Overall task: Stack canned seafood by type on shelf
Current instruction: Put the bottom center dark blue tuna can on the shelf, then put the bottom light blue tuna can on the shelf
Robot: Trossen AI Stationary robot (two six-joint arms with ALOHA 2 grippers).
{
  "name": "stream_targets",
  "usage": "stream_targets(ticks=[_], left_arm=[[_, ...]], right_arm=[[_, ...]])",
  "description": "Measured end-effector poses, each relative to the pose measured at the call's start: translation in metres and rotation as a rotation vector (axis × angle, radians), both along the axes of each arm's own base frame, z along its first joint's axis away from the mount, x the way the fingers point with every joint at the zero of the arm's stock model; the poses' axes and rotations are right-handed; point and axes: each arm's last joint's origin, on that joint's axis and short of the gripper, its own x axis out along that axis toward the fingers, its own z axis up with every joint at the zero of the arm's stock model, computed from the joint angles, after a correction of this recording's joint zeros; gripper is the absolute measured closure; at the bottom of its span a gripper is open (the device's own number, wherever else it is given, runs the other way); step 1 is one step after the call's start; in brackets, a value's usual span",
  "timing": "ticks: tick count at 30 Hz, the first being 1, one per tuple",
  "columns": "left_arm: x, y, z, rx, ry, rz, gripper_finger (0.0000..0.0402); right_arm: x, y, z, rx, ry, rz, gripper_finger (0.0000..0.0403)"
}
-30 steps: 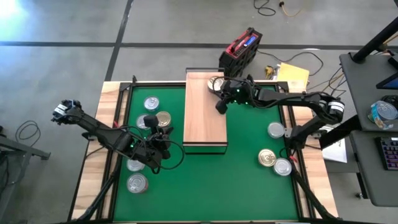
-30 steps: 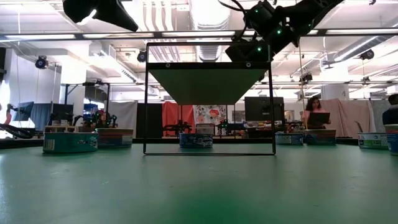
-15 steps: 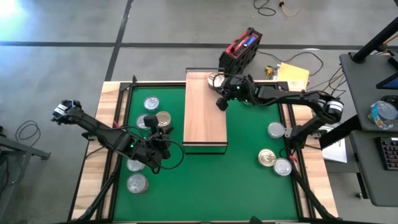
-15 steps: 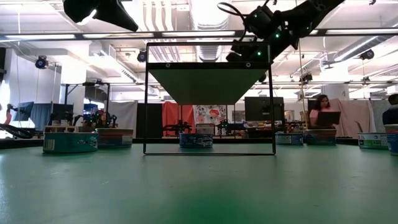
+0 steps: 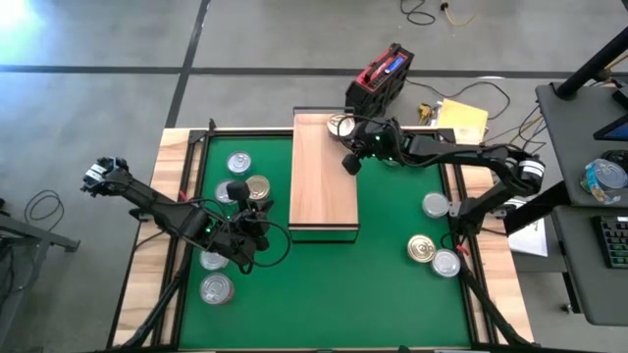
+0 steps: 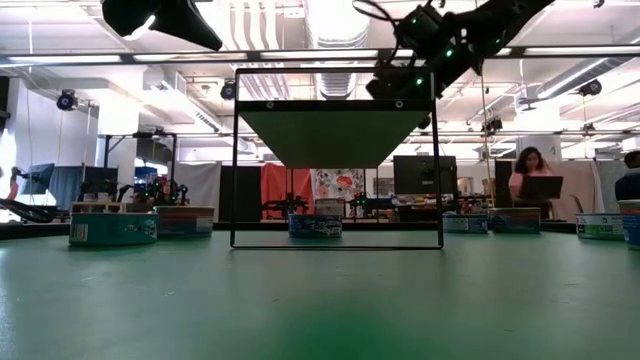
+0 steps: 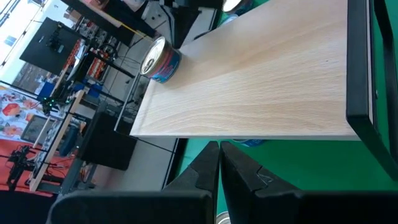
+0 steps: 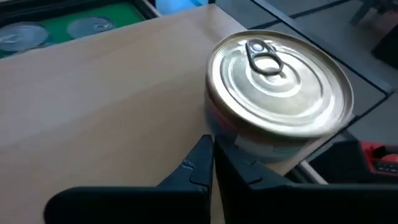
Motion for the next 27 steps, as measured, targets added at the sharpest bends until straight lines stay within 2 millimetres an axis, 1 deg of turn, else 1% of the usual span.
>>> stream_targets(ticks=[5, 9, 14, 18, 23, 27], left_arm=[[0.0, 0.0, 0.0, 0.0, 0.0, 0.0, 0.0401], [0.001, 0.001, 0.0, -0.016, -0.017, 0.014, 0.0401], [0.001, 0.001, 0.0, -0.041, -0.037, 0.026, 0.0401], [0.0, 0.001, -0.006, -0.104, -0.048, 0.03, 0.0401], [-0.001, -0.001, -0.016, -0.255, -0.045, 0.028, 0.0401], [-0.003, -0.004, -0.023, -0.512, -0.017, 0.035, 0.0401]], right_arm=[[-0.014, 0.021, 0.015, 0.071, 0.014, 0.006, 0.0394], [-0.019, 0.047, 0.023, 0.113, 0.017, 0.047, 0.0394], [-0.017, 0.088, 0.031, 0.033, -0.038, 0.152, 0.0394], [-0.027, 0.115, 0.038, -0.024, -0.105, 0.196, 0.0394], [-0.046, 0.136, 0.035, -0.071, -0.23, 0.217, 0.0394], [-0.062, 0.142, 0.025, -0.06, -0.277, 0.233, 0.0394]])
